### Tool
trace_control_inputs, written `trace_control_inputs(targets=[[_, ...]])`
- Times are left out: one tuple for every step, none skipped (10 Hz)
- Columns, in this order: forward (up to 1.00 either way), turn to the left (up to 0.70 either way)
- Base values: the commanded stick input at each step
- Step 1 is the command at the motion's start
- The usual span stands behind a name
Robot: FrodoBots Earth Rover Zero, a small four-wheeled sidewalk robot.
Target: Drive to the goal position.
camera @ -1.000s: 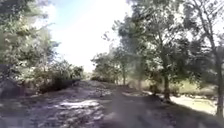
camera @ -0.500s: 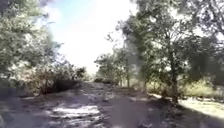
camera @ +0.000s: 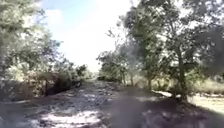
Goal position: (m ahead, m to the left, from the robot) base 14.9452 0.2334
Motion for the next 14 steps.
trace_control_inputs(targets=[[0.7, 0.0], [0.7, 0.0], [0.7, 0.0], [0.7, 0.0], [0.7, 0.0], [0.7, 0.0], [0.7, 0.0], [0.7, 0.0], [0.7, 0.0], [0.7, 0.0], [0.7, 0.0], [0.7, 0.0], [0.7, 0.0], [0.7, 0.0]])
